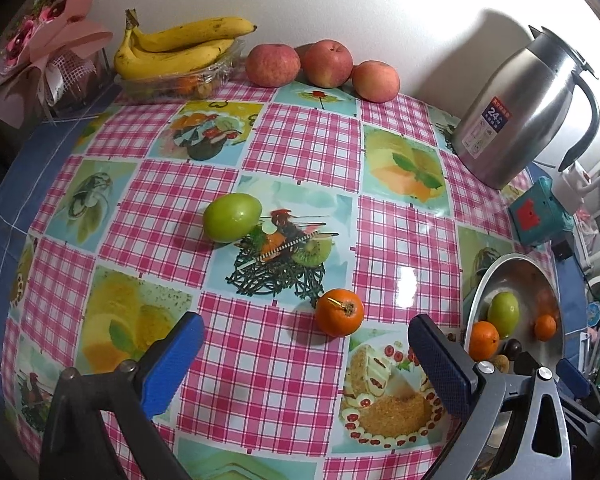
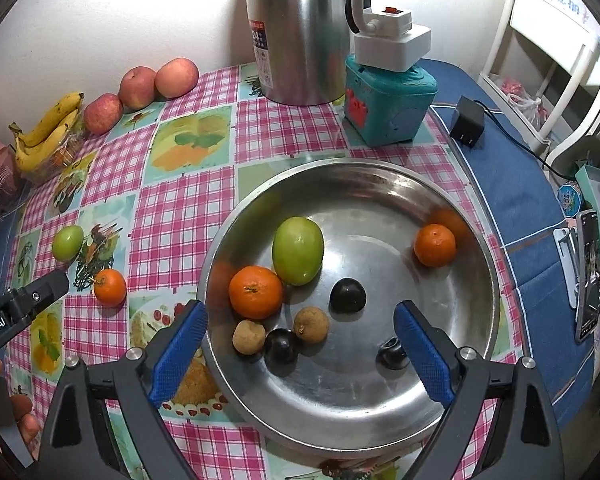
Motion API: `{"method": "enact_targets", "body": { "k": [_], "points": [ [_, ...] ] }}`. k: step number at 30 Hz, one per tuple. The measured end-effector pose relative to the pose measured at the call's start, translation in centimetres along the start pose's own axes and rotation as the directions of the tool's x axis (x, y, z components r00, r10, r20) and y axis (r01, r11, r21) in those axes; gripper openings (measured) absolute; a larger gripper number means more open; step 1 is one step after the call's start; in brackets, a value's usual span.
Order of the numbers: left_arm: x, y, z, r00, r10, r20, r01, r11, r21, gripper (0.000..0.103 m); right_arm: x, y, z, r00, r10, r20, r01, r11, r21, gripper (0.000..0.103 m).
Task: Organize fruits
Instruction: 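Move both open tools back from the basin over the table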
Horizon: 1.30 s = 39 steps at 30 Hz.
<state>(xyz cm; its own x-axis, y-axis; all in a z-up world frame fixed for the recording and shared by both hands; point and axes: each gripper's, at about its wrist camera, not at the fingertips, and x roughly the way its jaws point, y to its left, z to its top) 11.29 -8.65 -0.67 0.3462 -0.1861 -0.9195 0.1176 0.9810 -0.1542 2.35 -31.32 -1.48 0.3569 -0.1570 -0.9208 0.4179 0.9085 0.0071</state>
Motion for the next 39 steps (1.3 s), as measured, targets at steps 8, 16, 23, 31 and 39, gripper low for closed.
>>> {"method": "enact_targets", "body": {
  "k": [8, 16, 23, 31, 39],
  "points": [
    [-0.3, 0.0, 0.1, 0.999, 0.032, 0.009, -0.032, 0.999, 0.036, 0.103, 0.2, 0.1, -0.1, 1.000, -0.010, 0.000, 0.010, 1.000, -0.009, 0.094],
    [-1.0, 0.4, 0.5, 0.993, 0.110, 0.050, -0.114, 0.989, 0.097, 0.103, 0.2, 0.9, 0.0, 1.000, 0.015, 0.004, -0.015, 0.999, -0.034, 0.095],
    [-1.1, 1.6, 1.1, 0.987, 0.147, 0.058, -0.154, 0.979, 0.135, 0.103, 0.6, 2.0, -0.1, 1.000, 0.020, -0.001, -0.020, 0.999, -0.046, 0.095],
    [-1.1, 5.3, 1.6, 0.984, 0.170, 0.047, -0.173, 0.980, 0.096, 0.103, 1.1, 4.2, -0.2, 1.000, 0.016, -0.018, -0.017, 0.997, -0.070, 0.095],
    [-1.3, 9.3, 2.0, 0.989, 0.144, 0.042, -0.144, 0.990, -0.004, 0.103, 0.8, 7.9, -0.1, 0.997, 0.073, -0.012, -0.074, 0.993, -0.096, 0.094]
  ]
}}
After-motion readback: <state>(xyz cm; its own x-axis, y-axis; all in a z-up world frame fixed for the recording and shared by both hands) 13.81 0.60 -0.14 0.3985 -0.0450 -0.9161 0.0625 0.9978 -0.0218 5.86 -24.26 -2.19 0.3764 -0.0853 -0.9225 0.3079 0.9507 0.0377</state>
